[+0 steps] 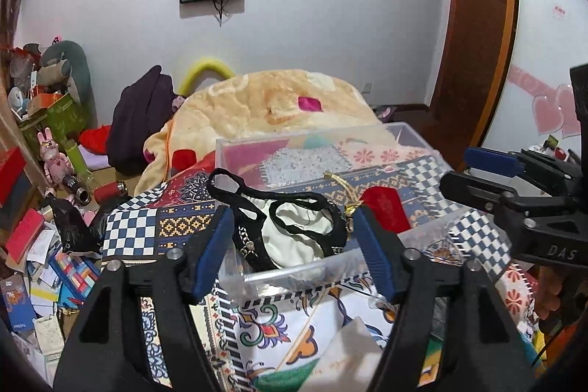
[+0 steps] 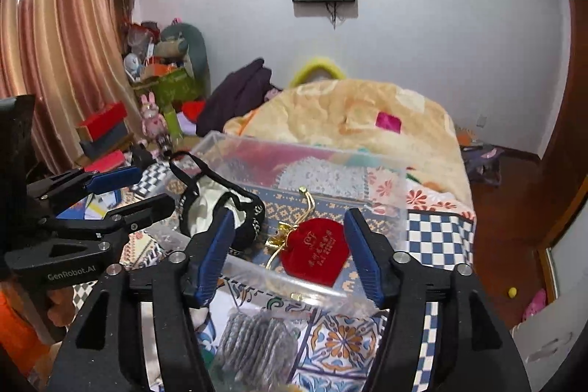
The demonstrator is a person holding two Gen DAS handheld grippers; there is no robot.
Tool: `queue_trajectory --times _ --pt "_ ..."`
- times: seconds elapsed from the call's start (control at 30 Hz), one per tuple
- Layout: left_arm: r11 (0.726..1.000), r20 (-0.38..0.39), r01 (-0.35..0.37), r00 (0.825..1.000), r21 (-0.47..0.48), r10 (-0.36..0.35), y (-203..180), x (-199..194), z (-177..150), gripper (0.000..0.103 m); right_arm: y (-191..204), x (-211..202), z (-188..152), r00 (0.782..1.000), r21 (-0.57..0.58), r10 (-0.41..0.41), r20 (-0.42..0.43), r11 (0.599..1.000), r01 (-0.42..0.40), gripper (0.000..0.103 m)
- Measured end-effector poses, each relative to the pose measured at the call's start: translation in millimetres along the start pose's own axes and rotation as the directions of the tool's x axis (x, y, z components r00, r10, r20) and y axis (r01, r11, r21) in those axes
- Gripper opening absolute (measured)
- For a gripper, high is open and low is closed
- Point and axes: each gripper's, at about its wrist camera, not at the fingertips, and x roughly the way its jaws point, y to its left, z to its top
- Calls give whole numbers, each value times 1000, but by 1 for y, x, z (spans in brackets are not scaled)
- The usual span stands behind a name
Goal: Organize soft objects
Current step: 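Open both tools to drop the handbag and pouch into the box, then grasp the white cloth bag with the left tool while the right tool grasps the bagged silver scrubber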
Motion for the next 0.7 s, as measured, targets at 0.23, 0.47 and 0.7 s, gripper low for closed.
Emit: queue_trajectory --times 0.23,0.47,0.7 --pt "1000 59 -9 998 17 8 -3 -32 -16 78 10 -33 -17 995 -24 -17 94 1000 19 81" --pt "1000 27 -1 1000 29 1 -5 -38 -47 89 9 -33 -46 997 7 -16 79 1000 16 82" --pt "1000 -55 15 998 21 -14 -6 -25 -87 89 5 -14 -76 1000 59 25 -11 998 -24 82"
